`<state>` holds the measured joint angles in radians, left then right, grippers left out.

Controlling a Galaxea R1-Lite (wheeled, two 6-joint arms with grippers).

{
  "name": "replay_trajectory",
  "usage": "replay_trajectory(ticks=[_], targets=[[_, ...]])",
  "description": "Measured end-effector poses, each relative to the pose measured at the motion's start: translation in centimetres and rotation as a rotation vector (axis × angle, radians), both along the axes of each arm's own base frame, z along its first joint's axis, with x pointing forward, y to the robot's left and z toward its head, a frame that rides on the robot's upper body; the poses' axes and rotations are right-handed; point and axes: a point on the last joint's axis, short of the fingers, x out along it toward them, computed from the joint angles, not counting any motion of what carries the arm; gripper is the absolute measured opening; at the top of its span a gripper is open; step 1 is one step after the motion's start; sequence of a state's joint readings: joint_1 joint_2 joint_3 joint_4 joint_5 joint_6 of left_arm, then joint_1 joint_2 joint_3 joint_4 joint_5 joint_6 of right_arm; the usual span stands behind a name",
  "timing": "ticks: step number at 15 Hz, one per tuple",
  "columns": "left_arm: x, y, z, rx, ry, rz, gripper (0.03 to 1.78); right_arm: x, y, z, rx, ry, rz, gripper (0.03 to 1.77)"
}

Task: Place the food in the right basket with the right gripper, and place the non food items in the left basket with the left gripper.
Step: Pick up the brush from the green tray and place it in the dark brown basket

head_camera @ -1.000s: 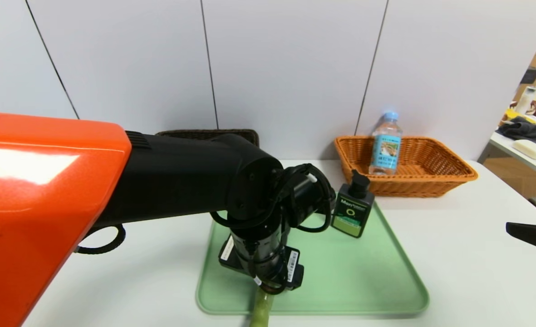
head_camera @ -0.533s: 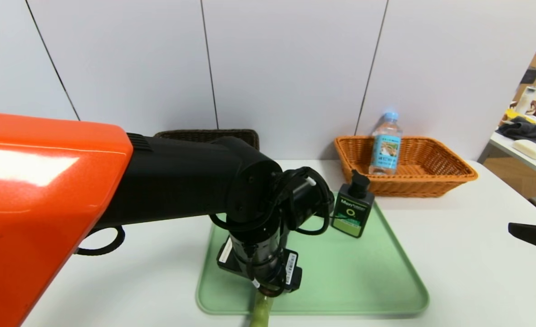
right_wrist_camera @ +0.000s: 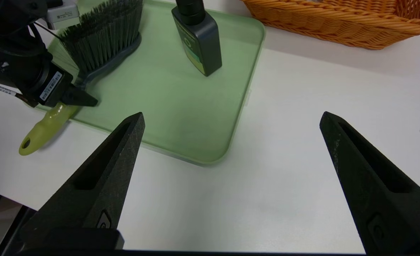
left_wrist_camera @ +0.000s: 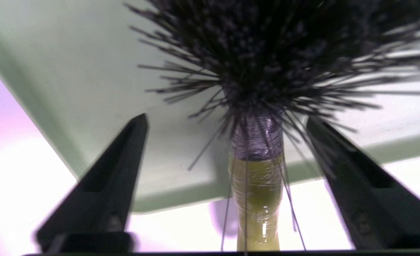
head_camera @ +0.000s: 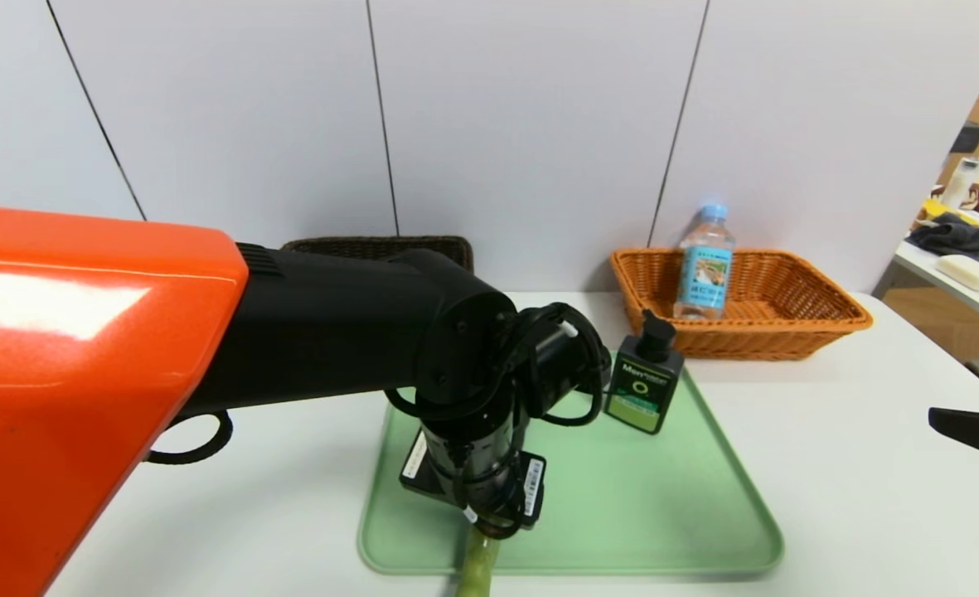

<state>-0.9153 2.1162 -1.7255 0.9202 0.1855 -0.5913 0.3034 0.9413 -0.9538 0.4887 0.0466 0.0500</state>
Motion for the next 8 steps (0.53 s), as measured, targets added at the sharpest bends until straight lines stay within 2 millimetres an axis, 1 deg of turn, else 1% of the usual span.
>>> replay_trajectory(ticks=[2, 5, 6, 7, 8], targets=[[0.04, -0.01, -0.08, 0.0, 0.002, 0.004, 1.1, 0.0, 0.0, -0.12, -0.001, 0.004, 0.0, 1.7], [0.07, -0.04, -0.39, 0.004, 0.009, 0.017, 0.79, 0.02, 0.01, -0.24, -0.003, 0.008, 0.001, 1.7], [0.09, -0.06, -0.43, 0.005, 0.009, 0.017, 0.6, 0.01, 0.0, -0.26, -0.003, 0.008, 0.001, 1.7], [0.12, -0.03, -0.47, 0.007, 0.009, 0.018, 0.36, -0.02, 0.0, -0.28, -0.003, 0.009, 0.0, 1.7], [0.09, -0.06, -0.48, 0.006, 0.01, 0.017, 0.34, -0.06, -0.02, -0.27, -0.003, 0.007, 0.0, 1.7]])
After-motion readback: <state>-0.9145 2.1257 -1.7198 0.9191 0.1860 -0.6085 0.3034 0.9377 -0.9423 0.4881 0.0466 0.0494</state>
